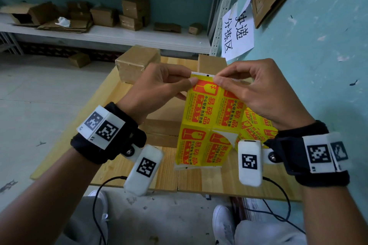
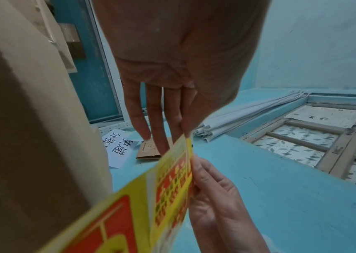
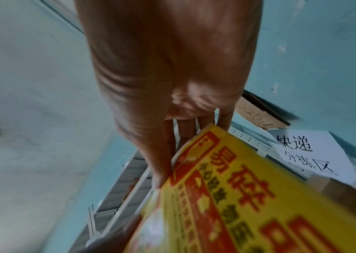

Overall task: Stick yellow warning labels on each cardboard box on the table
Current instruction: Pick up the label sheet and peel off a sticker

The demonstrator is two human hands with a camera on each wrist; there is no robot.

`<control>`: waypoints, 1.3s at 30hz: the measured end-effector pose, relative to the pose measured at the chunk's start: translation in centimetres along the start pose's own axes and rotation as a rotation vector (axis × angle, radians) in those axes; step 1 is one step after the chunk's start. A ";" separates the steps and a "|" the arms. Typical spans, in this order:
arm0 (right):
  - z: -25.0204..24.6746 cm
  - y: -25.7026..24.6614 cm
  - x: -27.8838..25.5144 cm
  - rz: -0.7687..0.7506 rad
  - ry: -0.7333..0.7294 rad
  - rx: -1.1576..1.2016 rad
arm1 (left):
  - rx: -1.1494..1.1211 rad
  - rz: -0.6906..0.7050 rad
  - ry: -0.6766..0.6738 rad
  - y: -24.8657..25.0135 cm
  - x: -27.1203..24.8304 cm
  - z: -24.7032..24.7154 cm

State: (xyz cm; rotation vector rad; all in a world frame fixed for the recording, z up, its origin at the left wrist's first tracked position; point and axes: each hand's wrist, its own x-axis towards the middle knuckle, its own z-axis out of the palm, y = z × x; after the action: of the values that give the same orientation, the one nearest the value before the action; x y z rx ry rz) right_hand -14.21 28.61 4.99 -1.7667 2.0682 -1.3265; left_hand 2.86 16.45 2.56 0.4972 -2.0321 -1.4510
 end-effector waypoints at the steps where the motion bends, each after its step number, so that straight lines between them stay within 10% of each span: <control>1: 0.0 0.0 0.0 0.000 0.020 -0.020 | -0.014 0.001 0.018 0.0 0.0 -0.1; 8: -0.4 -1.8 0.0 -0.205 0.296 -0.174 | -0.159 -0.009 0.222 0.3 0.5 -0.4; 21: 3.6 -2.1 0.3 -0.196 0.231 -0.129 | -0.503 -0.040 0.203 1.8 0.2 0.0; 39: 4.3 -1.2 0.3 -0.283 0.227 -0.150 | -0.351 -0.069 0.189 0.9 0.1 0.6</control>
State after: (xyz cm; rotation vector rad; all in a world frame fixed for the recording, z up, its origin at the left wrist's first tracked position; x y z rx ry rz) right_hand -10.90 26.10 3.27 -2.1287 2.1429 -1.5463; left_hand 2.48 17.12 3.28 0.5361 -1.5851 -1.6889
